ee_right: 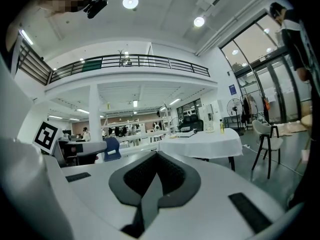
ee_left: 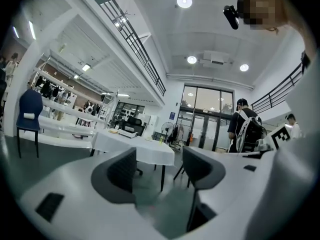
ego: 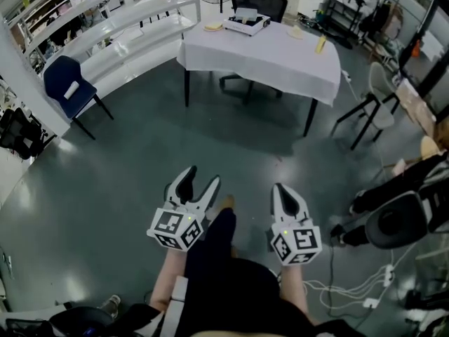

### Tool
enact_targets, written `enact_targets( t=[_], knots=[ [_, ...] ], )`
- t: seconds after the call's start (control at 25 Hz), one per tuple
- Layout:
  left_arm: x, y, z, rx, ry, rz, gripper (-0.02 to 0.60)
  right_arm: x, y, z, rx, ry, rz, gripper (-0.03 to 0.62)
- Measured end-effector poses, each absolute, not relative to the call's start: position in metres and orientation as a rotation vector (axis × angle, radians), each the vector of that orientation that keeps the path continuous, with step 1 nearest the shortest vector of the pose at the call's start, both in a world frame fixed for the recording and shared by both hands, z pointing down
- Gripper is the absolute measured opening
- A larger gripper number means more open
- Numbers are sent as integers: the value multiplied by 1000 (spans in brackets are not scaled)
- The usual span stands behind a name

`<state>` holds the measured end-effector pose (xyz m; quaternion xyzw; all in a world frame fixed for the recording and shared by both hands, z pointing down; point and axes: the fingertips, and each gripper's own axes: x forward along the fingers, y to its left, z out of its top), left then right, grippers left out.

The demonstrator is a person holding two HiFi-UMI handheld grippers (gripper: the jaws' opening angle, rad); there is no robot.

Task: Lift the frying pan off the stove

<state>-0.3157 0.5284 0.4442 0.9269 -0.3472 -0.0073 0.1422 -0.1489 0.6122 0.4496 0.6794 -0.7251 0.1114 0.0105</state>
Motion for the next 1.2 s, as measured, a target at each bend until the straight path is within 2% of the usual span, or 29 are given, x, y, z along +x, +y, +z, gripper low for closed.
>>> enact_targets(
  t=[0.32,1.2],
  knots=[
    [-285,482,456,2650,-982,7,288,-120,576,455,2140,-2211,373,6],
    [-217,312,435,2667,-938,-49,288,-48,409,447,2182,-2183,399,6]
  ],
)
